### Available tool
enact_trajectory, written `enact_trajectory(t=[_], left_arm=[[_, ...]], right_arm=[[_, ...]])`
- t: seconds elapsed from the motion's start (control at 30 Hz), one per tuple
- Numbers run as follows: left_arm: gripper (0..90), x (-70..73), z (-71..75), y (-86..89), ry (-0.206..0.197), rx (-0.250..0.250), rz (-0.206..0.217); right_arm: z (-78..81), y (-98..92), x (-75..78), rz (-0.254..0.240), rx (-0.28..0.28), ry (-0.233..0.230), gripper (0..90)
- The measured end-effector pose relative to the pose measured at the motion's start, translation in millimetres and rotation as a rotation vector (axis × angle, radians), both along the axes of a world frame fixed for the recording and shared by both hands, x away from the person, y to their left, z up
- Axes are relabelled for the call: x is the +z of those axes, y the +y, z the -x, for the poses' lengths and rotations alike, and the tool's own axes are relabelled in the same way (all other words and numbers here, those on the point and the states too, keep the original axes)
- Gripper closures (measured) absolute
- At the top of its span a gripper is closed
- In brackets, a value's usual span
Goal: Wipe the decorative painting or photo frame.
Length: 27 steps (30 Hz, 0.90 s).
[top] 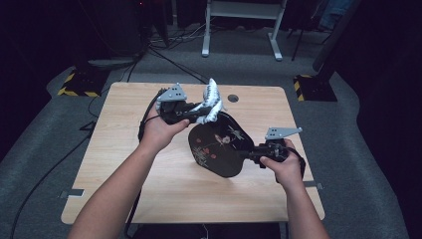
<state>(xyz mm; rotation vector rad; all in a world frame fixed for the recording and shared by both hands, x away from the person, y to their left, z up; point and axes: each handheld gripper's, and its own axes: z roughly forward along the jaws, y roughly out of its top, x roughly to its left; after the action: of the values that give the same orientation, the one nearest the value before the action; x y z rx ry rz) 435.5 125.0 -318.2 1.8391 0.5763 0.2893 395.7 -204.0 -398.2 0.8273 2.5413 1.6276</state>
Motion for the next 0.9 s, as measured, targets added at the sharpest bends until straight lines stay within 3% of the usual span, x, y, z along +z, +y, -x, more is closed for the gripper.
enact_trajectory(t=[0.43, 0.8, 0.9], left_arm=[[76.5, -14.2, 0.5, 6.2, 0.040, 0.028, -0.042], [76.5, -34.4, 0.8, 13.8, 0.076, 0.040, -0.052], [76.5, -40.2, 0.5, 17.3, 0.086, 0.039, -0.035]], right_arm=[[-0.2, -0.8, -0.4, 0.005, 0.000, 0.001, 78.8], [-0.5, -1.3, -0.9, 0.004, -0.001, 0.004, 78.9], [-0.5, -1.3, -0.9, 0.004, -0.002, 0.005, 78.8]])
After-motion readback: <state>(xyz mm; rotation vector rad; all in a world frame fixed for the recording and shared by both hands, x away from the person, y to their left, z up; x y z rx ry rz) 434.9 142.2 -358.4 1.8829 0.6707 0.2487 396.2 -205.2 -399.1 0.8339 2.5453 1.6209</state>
